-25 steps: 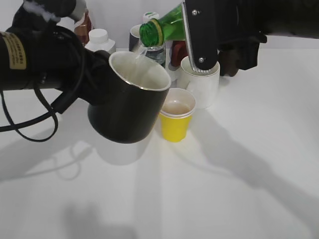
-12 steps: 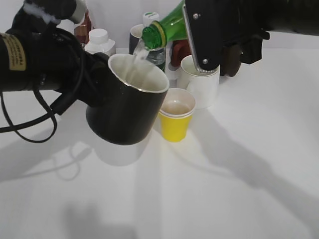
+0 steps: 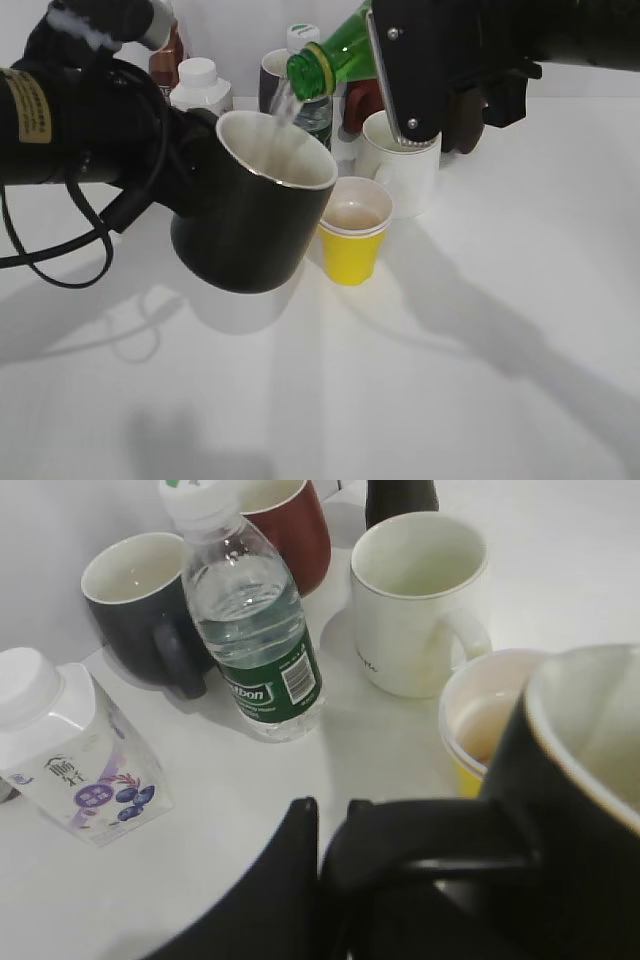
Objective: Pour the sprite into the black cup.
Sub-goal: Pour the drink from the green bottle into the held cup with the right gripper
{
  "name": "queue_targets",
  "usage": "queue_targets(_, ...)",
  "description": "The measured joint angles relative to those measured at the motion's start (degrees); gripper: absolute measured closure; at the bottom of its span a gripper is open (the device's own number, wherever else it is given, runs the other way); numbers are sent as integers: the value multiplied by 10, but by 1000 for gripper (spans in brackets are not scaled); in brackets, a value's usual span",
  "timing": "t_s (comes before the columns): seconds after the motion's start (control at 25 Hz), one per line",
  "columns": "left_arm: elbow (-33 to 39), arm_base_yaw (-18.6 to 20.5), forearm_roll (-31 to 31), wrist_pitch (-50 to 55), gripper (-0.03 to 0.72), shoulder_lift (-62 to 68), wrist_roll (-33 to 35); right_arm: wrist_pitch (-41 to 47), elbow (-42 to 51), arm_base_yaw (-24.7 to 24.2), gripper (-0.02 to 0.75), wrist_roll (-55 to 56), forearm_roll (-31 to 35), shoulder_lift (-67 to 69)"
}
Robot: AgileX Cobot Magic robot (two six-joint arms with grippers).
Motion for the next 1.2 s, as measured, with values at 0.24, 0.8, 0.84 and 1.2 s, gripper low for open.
queue_targets(0.24, 0, 0, 0, -6, 635, 0, 0, 1, 0, 0, 302, -1, 29, 0)
queue_targets(0.8, 0, 1, 2, -27, 635, 0, 0, 4, 12, 0, 302, 0, 262, 0)
queue_targets(0.84, 0, 3, 2, -33, 635, 0, 0, 5, 12, 0, 302, 0, 306, 0)
queue_targets(1.2, 40, 85, -35, -172, 635, 4, 0, -107, 44, -86, 302, 37, 698, -22)
